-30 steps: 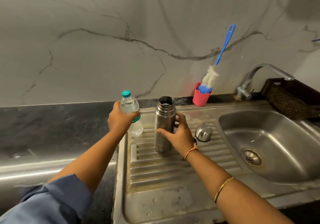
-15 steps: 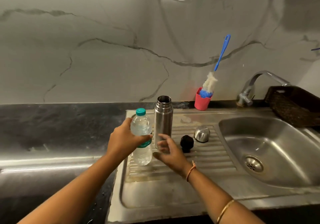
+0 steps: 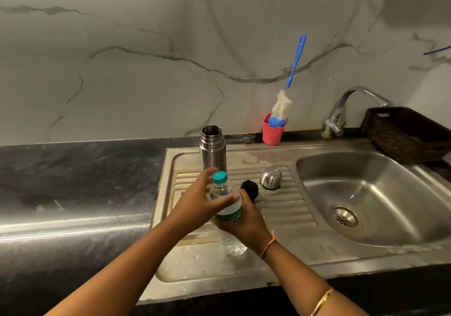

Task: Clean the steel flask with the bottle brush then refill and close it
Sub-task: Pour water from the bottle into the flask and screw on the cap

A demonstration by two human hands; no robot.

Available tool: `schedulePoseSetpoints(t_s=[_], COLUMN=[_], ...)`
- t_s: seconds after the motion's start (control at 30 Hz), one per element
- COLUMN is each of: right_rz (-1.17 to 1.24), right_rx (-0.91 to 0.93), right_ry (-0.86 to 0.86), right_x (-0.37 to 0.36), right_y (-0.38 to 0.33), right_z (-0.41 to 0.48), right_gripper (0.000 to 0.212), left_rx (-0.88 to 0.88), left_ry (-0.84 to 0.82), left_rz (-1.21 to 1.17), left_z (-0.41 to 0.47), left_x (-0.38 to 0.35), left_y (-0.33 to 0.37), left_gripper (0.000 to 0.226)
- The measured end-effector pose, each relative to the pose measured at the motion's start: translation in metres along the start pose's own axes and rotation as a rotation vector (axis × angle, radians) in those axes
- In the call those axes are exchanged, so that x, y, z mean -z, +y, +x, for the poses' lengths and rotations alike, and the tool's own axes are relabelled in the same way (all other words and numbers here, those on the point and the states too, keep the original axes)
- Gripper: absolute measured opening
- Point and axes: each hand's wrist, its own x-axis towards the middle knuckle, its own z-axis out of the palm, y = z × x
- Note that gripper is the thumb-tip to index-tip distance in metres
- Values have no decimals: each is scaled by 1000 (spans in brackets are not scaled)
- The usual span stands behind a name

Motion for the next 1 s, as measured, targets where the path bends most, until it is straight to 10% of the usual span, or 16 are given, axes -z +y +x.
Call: schedulePoseSetpoints(t_s=[0.43,1.0], right_rz=[-30,-10], right_rx=[120,107], right_ry=[16,66], right_x=[10,15], right_y=[-7,-11], right_z=[4,10], right_gripper=[62,56], left_rx=[-212,-163], left_ry=[-236,63], left_rz=[-153,-319], left_z=[11,17], left_x=[17,-4], left_y=[11,14], left_gripper=[40,24])
